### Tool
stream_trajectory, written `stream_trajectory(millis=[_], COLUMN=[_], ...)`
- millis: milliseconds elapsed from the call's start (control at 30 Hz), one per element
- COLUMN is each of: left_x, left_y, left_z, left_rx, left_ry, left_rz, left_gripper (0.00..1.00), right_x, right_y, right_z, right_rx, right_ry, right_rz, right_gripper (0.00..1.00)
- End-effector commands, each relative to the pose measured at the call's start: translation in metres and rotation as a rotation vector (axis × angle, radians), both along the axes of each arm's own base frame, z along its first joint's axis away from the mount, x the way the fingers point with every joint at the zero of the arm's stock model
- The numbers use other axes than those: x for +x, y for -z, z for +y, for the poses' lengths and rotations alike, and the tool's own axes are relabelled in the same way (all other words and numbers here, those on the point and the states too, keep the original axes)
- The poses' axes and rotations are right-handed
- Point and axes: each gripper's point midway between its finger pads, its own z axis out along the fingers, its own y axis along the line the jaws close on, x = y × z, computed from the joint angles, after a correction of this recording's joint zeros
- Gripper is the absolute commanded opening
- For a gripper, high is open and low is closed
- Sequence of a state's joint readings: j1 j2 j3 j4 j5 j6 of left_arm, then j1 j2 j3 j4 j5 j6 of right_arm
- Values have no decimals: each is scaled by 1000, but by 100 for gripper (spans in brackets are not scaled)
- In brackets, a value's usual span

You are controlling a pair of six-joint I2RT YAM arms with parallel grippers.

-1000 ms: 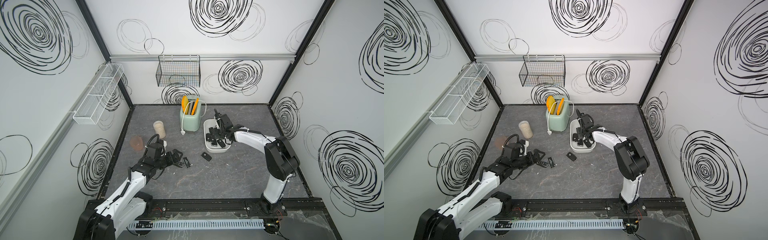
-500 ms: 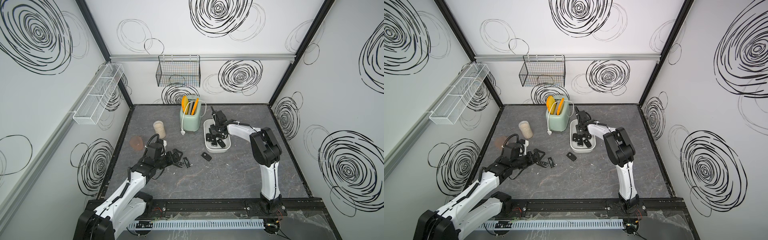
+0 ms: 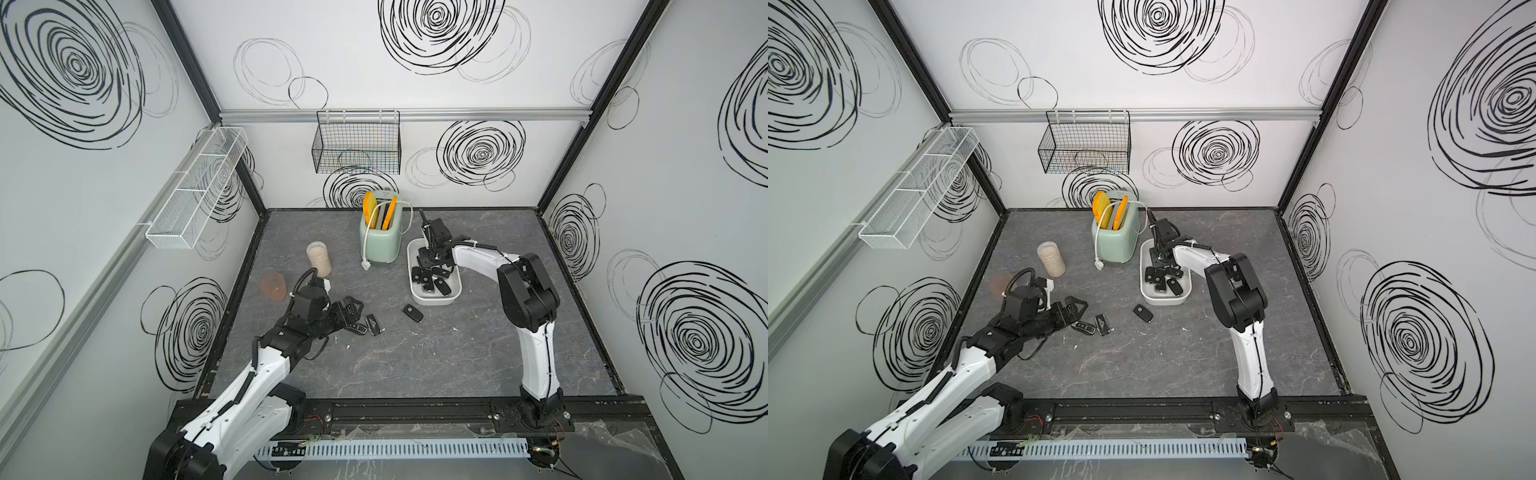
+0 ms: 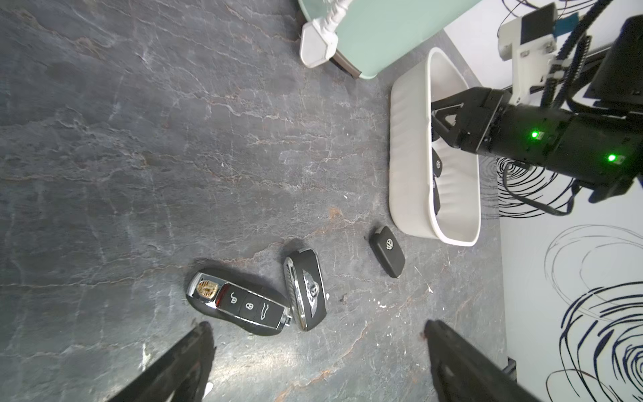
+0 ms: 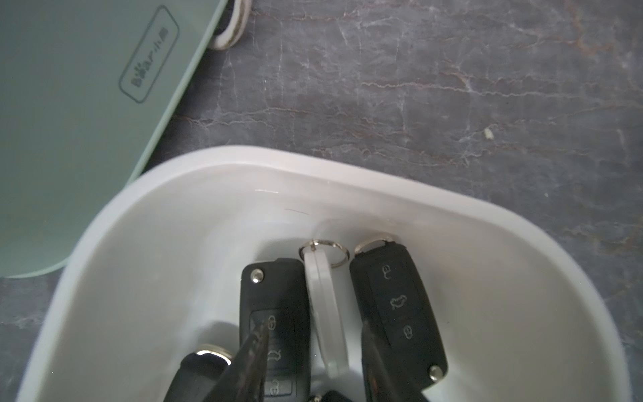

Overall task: Place the car key into the storage box
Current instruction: Place the car key in the storage box.

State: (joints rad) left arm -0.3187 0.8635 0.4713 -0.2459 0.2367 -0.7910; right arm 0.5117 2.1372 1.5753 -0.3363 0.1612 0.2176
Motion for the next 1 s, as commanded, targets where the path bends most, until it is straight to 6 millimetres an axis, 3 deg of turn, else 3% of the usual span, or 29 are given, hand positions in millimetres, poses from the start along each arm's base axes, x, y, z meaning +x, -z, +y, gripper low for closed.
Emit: stream_trajectory(millis=[0, 167, 367, 500, 733, 967], left_x=[9, 10, 12, 8, -6, -21], left_y=[-16, -20, -32, -31, -23, -5], left_z=[0, -15, -37, -53, -91, -139], left_rx=[0, 44, 76, 72, 105, 200], left_ry=[-29, 37, 56, 59, 65, 103], left_rz=[-35, -26, -61, -53, -27, 23], left_gripper=[98, 98, 98, 98, 98, 98], right_x=[4, 2, -20, -44, -96, -158], right_y=[-15, -58, -114, -140, -171, -173], right_z=[1, 1, -5, -9, -35, -42], right_rx=[9, 53, 138, 202, 329, 479], right_ry=[1, -7, -27, -49, -4, -73], right_rz=[-11, -85, -191, -231, -306, -268], right_gripper=[50, 64, 100, 99, 99, 99])
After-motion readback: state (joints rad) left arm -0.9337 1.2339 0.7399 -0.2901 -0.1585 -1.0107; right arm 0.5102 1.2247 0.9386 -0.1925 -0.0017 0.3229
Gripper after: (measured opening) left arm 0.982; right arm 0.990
